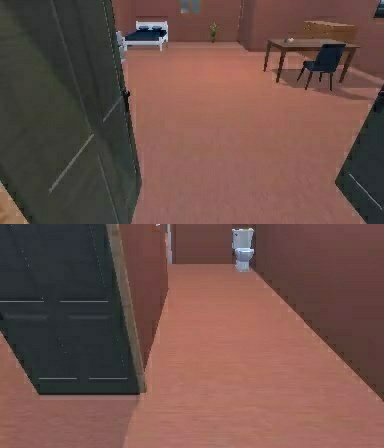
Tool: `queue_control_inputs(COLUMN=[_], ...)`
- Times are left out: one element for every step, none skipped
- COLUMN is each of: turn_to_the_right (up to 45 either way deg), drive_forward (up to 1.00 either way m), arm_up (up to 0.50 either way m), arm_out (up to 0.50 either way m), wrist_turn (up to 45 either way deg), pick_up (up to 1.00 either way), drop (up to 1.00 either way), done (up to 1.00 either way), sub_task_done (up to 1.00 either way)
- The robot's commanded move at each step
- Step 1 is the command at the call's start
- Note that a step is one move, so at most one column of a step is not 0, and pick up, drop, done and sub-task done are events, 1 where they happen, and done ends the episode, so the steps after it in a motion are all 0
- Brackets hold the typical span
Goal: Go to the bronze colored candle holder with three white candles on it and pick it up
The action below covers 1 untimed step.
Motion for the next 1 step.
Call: queue_control_inputs(turn_to_the_right=[45.0], drive_forward=[0.00], arm_up=[0.00], arm_out=[0.00], wrist_turn=[0.0], pick_up=[0.00], drop=[0.00], done=[0.00], sub_task_done=[0.00])
